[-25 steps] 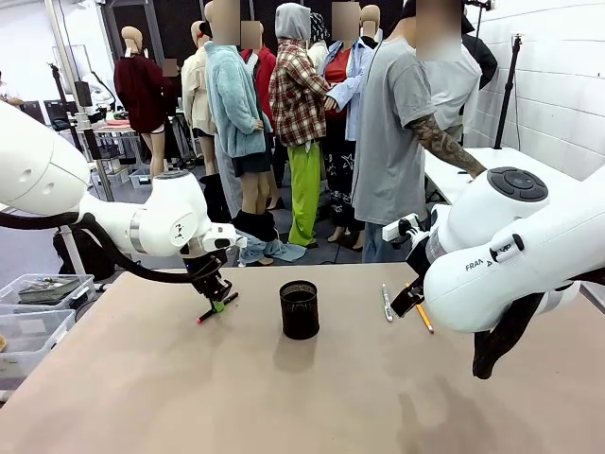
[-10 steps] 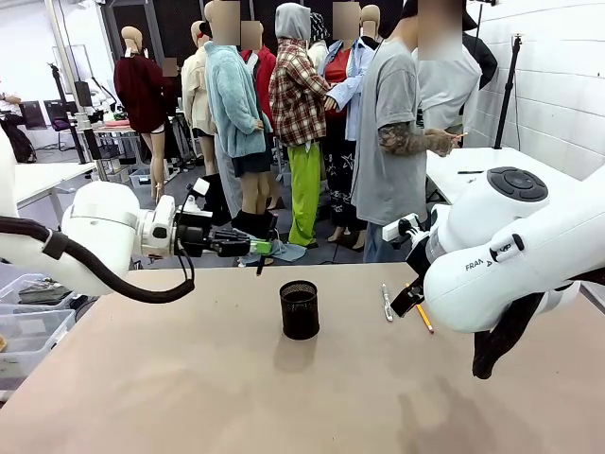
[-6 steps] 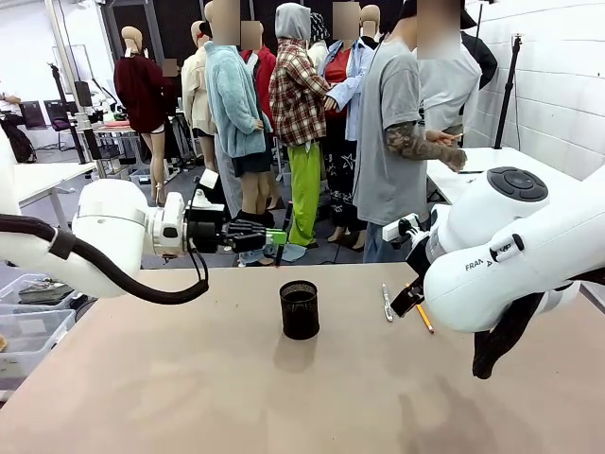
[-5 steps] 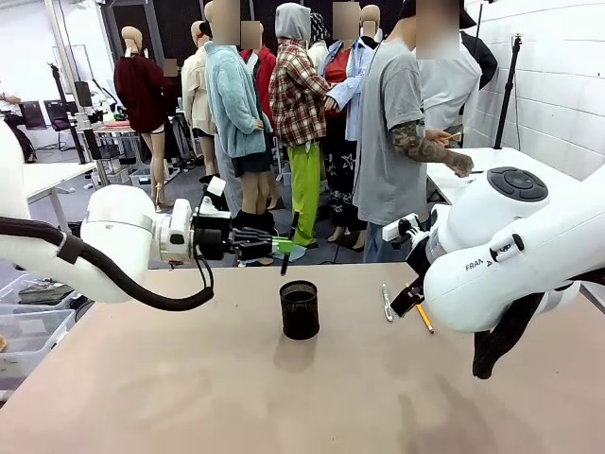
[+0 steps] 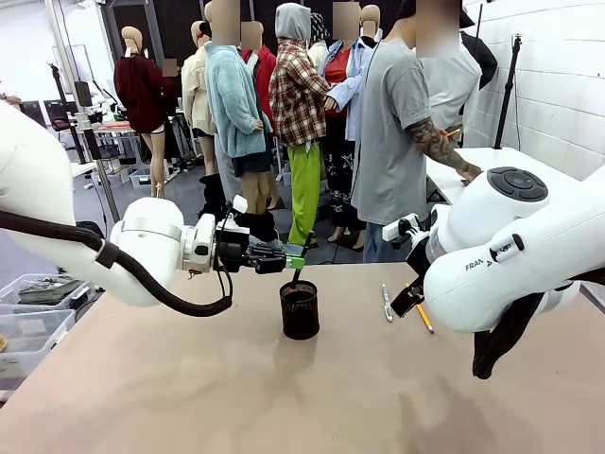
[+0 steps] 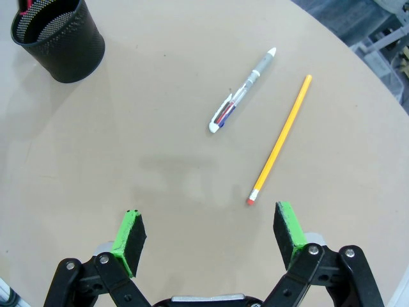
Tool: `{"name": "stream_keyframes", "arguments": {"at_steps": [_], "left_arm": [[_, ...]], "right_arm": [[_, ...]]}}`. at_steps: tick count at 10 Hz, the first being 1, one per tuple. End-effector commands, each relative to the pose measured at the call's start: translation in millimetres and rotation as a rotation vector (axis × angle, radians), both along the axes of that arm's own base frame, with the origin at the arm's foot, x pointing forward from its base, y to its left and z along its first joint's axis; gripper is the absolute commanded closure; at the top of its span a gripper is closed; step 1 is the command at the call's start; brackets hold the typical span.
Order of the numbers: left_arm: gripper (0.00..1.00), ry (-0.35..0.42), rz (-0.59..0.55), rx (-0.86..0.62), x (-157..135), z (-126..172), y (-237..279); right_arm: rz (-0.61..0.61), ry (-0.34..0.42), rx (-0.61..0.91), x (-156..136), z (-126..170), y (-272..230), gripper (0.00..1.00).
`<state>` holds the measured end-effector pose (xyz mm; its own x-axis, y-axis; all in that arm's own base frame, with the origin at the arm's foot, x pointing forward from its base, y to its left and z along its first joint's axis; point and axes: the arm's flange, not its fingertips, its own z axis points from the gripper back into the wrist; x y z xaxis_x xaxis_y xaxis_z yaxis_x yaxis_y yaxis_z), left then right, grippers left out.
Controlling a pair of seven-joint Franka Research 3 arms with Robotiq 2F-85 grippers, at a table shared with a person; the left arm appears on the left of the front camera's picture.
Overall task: Place the pens into the pen holder.
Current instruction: Pick up a writing instrument from the table and place it into the Pen holder.
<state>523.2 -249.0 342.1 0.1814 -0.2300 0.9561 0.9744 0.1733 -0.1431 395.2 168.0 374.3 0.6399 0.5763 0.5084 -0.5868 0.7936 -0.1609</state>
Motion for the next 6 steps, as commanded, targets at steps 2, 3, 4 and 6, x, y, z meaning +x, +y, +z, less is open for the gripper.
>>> {"name": "stream_keyframes", "arguments": {"at_steps": [2, 3, 4, 6], "left_arm": [[1.0, 0.046, -0.017, 0.048, 22.2, -6.5, -13.9], [1.0, 0.06, -0.023, 0.059, 22.9, -12.4, -15.0], [1.0, 0.057, -0.019, 0.075, 22.5, -16.1, -14.5], [0.83, 0.061, -0.028, 0.1, 23.3, -18.9, -11.7]], "right_arm": [[0.0, 0.001, 0.0, -0.3, -0.4, 0.1, 0.0], [0.0, 0.001, 0.0, -0.3, -0.4, 0.1, 0.0], [0.0, 0.001, 0.0, -0.3, -0.4, 0.1, 0.0], [0.0, 0.001, 0.0, -0.3, -0.4, 0.1, 0.0]]}}
